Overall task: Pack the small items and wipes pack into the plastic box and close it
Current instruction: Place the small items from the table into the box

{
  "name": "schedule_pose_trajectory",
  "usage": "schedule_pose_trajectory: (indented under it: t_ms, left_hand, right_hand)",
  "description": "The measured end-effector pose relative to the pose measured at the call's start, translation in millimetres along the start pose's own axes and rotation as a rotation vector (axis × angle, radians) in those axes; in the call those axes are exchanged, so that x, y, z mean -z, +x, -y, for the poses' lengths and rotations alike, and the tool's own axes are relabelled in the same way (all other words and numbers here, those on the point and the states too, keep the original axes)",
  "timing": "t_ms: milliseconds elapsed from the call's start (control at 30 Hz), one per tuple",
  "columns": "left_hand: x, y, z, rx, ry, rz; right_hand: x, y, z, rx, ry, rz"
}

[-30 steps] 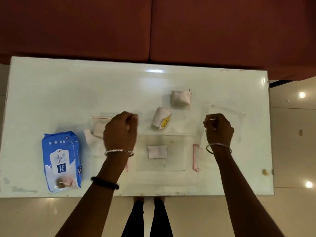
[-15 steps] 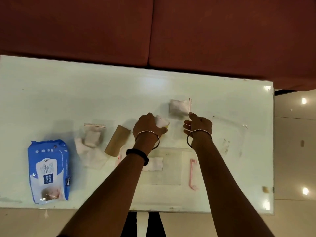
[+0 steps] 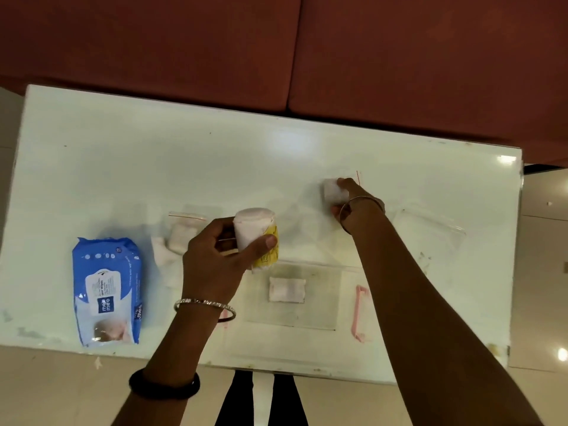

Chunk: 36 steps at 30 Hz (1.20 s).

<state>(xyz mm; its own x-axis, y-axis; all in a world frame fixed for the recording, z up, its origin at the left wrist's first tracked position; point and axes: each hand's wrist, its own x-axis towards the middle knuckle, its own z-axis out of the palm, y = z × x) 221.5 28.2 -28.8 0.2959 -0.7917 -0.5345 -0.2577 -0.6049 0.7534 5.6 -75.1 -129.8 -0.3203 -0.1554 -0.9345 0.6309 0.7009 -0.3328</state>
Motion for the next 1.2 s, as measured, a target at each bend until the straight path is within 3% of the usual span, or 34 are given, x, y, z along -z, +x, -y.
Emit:
schedule_pose_trajectory:
  t_ms: [133,267,400,533,733,1100,1200]
  left_hand:
    - [17,-12,17,0.033,-0.051,-0.053]
    - [30,-17,31,0.077,-0.124,-0.129]
    - [41,-22,39,0.076,-0.159,-0.174]
    - [50,-30,48,0.077,-0.167,-0.143]
    - [57,-47,60,0.079,-0.202,-0.073]
    - [59,-66,78,0.073,-0.179,-0.056]
    - [53,-68,80,0.057,-0.101,-0.046]
  right_hand:
    - [9,-19,-4,0.281,-0.107,-0.070]
    - [39,-65,-23,0.503,-0.152,0.290]
    - [81,-107,-72,0.561,-0.431,0.531]
    - [87,-108,-139,0.430,-0.717,0.373]
    - [56,-70,-200,0.290,-0.797,0.140]
    - [49,-89,-189,0.461,-0.816,-0.095]
    - [71,-122,-186,0.580,-0.704,0.006]
